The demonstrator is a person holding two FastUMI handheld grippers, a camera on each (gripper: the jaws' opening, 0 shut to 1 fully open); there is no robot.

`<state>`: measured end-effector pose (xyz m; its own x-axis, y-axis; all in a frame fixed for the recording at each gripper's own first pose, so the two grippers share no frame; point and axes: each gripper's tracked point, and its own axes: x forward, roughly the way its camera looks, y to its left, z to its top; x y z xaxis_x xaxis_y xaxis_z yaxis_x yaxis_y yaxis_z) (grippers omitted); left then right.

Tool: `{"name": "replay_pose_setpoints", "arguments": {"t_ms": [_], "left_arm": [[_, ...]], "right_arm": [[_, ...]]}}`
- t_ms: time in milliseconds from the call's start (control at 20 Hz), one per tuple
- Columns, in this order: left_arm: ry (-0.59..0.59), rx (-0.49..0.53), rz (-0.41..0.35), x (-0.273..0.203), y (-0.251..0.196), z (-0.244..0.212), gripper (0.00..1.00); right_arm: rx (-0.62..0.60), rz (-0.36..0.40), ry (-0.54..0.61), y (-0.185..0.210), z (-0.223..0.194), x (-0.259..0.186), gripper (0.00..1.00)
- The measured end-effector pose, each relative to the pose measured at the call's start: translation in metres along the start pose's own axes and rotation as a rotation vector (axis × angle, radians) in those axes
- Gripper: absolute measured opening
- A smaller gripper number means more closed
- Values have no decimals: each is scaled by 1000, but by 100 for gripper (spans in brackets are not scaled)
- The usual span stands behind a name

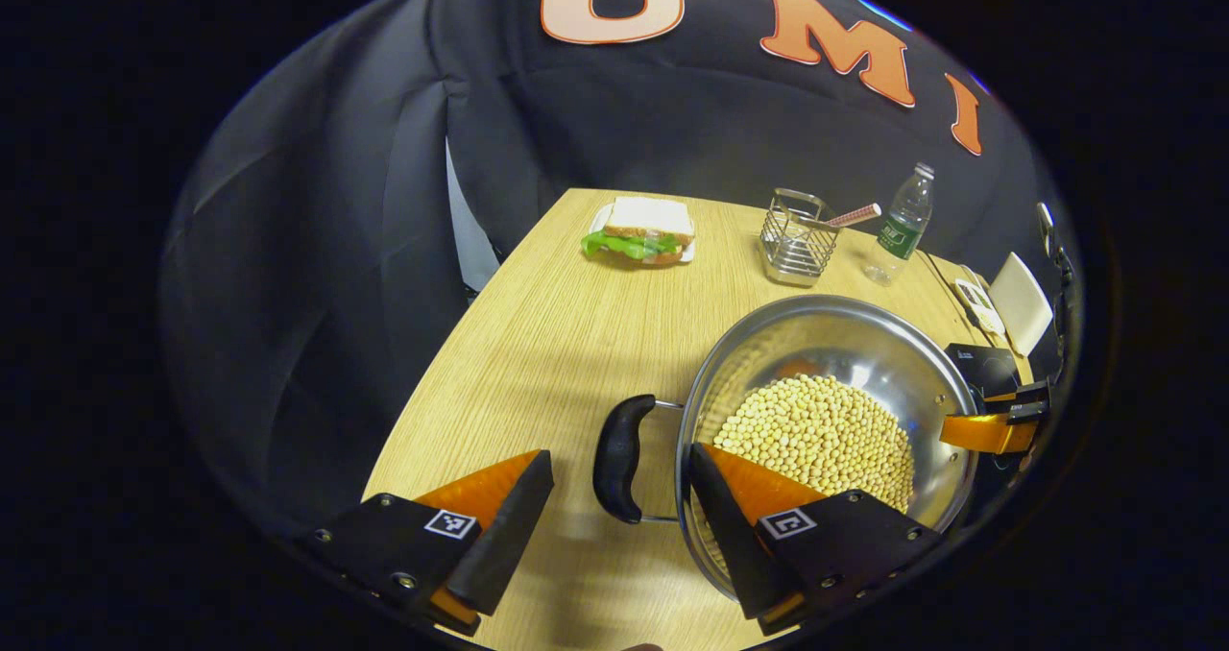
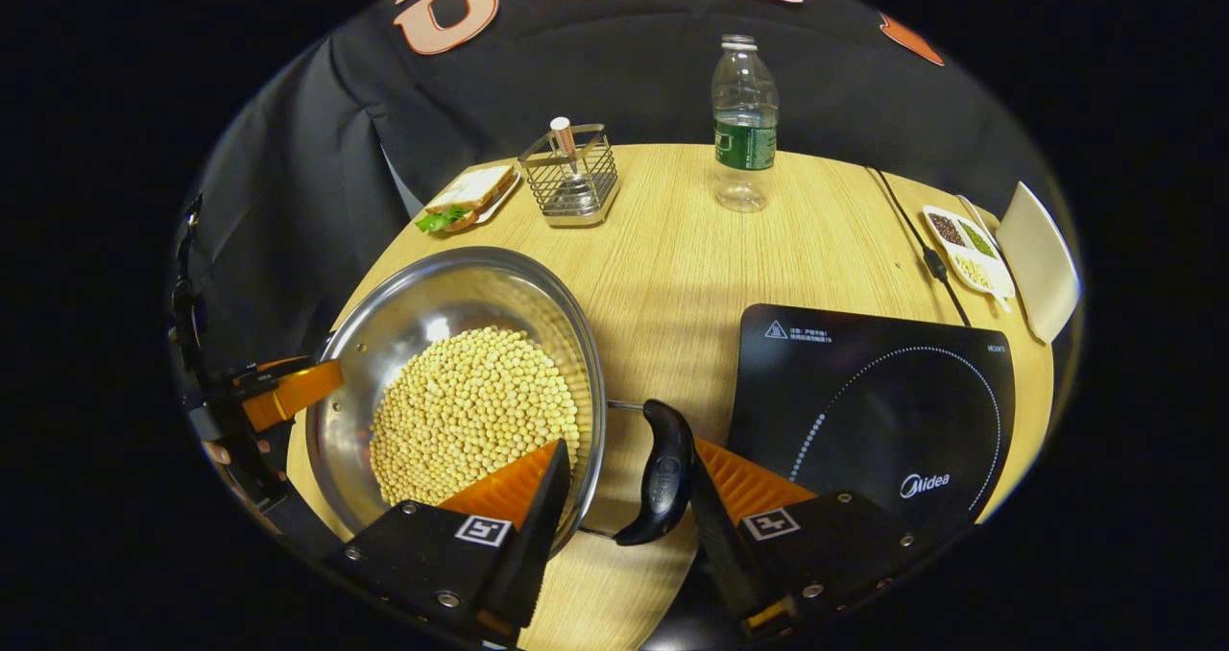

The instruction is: First push the handle of the pot to place it horizontally, then grasp the pot with both hands and set it on the induction cooktop.

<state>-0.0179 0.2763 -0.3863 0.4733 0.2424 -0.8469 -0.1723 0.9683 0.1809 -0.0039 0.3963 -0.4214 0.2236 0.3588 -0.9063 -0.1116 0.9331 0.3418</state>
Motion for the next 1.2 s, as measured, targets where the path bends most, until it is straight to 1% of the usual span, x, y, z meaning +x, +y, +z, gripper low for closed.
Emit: {"name": "replay_pose_setpoints", "arguments": {"t_ms": [200, 250, 350, 450, 500, 550, 600, 650, 700, 800, 900, 950, 1000, 1050, 1100, 1150, 1200], "left_arm": [[6, 5, 12, 11, 1, -8, 92], [10, 0, 6, 13, 0, -10, 92], [9, -12, -8, 17, -4, -13, 92], [-8, -25, -28, 21, -10, -11, 90], [-9, -26, -36, 23, -14, -11, 84], [-22, -25, -27, 22, -13, -9, 81], [-14, -25, -20, 24, -13, -12, 67], [-23, -21, -18, 19, -11, -11, 66], [-30, -37, -17, 19, -10, -10, 69], [-40, -67, -4, 17, -12, -9, 60], [-41, -55, 19, 17, -12, -11, 63], [-46, -45, 30, 16, -10, -11, 61], [-59, -48, 38, 15, -8, -8, 60], [-78, -53, 41, 13, -9, -5, 60], [-94, -60, 45, 11, -11, -1, 60], [-101, -50, 51, 8, -10, 0, 58], [-119, -40, 54, 5, -12, 5, 60]], "right_arm": [[-48, -29, -3, -1, -1, 13, 72], [-49, -31, -8, -1, 1, 16, 70], [-44, -34, -8, 0, 2, 20, 69], [-46, -32, -12, 3, 2, 24, 68], [-54, -35, -18, 3, 2, 26, 68], [-57, -39, -20, 3, 3, 27, 69], [-56, -39, -24, 3, 2, 29, 69], [-51, -31, -27, 3, 3, 29, 69], [-38, -18, -31, 3, 3, 30, 68], [-41, -6, -44, 4, 7, 31, 64], [-46, -8, -27, 2, 2, 30, 59], [-55, 7, -12, 2, 0, 27, 57], [-53, 24, -12, 3, -2, 25, 57], [-40, 31, -7, 3, -4, 21, 53], [-38, 34, -7, 1, -3, 17, 55], [-40, 40, -19, 1, 0, 13, 54], [-36, 41, -25, -1, 2, 7, 54]]}}
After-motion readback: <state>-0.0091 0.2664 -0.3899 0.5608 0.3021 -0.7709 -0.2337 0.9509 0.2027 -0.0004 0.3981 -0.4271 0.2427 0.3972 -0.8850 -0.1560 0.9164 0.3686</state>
